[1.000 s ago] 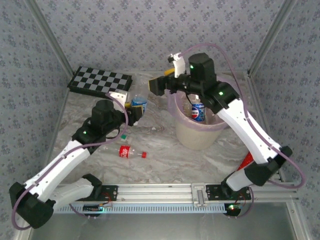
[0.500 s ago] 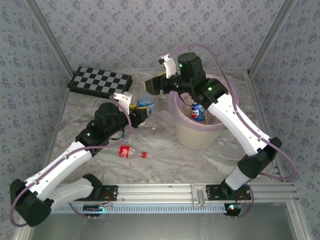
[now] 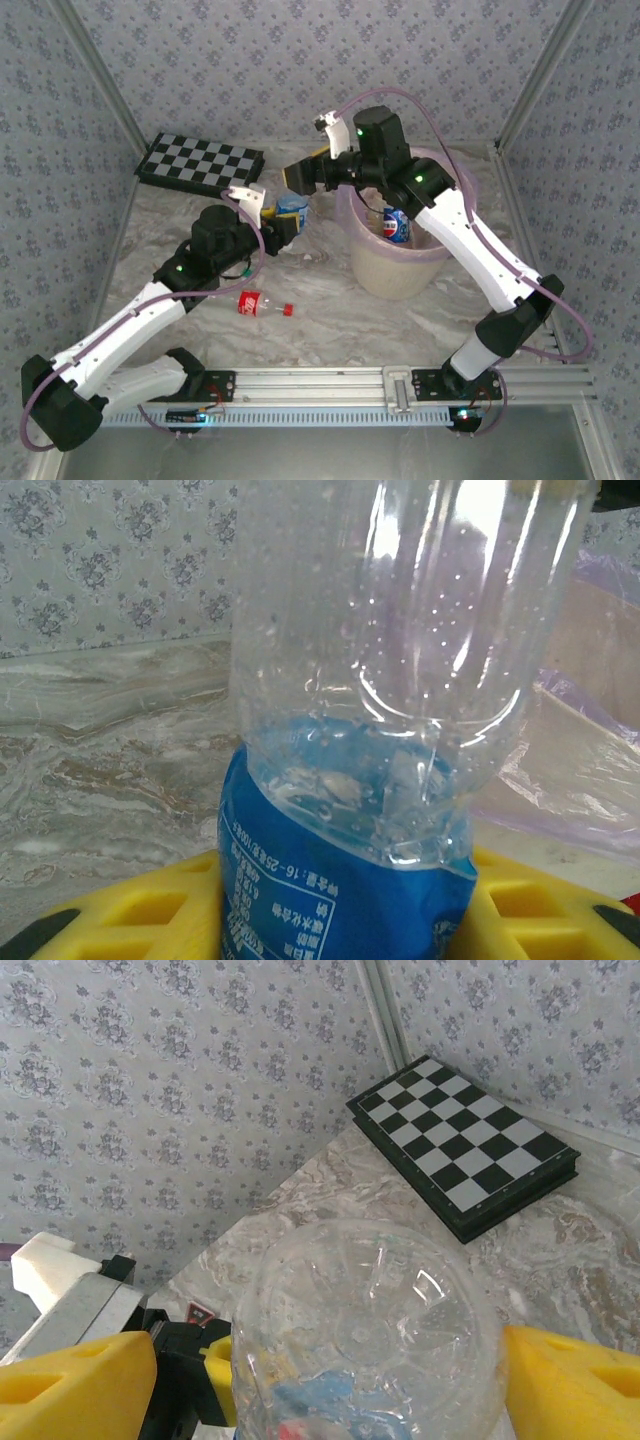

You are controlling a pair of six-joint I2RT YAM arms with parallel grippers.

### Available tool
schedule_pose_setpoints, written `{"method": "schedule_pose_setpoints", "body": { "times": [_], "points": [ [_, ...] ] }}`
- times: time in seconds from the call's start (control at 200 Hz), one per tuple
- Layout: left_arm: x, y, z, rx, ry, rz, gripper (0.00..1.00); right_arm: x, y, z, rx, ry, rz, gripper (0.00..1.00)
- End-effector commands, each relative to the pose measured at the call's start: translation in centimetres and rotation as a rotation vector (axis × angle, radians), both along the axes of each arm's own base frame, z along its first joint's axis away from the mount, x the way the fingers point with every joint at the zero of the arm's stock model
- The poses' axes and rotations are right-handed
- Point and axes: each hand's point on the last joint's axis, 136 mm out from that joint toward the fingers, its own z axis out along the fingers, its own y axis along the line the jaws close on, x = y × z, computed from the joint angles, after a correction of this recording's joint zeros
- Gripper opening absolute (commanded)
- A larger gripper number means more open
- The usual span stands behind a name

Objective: Put the plastic bottles in the bin

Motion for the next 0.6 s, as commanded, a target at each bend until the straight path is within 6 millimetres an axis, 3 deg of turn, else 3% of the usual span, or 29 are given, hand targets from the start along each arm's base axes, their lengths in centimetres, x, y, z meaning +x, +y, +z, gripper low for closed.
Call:
{"method": "schedule_pose_setpoints", "body": {
  "times": [0.0, 0.14, 0.38, 0.52, 0.595],
  "points": [
    [0.1, -0.2, 3.4, -0.062, -0.071, 0.003, 0.47, -0.6, 0.2, 0.0, -0.002, 0.012, 0.023, 0.89],
    [0.0, -0.4, 3.3, -0.063, -0.067, -0.005, 0.47, 0.1, 0.4, -0.7, -0.002, 0.04, 0.018, 0.88],
    [-0.2, 0.1, 3.1, -0.054, -0.062, 0.008, 0.49, 0.5, 0.4, -0.5, 0.017, 0.047, 0.021, 0.63],
    [-0.1, 0.7, 3.0, -0.044, -0.065, 0.034, 0.59, 0.7, 0.0, 0.6, 0.028, 0.016, 0.012, 0.52],
    [0.0, 1.0, 2.8, -0.041, -0.06, 0.052, 0.68, 0.7, -0.6, 2.0, 0.031, -0.021, 0.006, 0.49]
  ]
}}
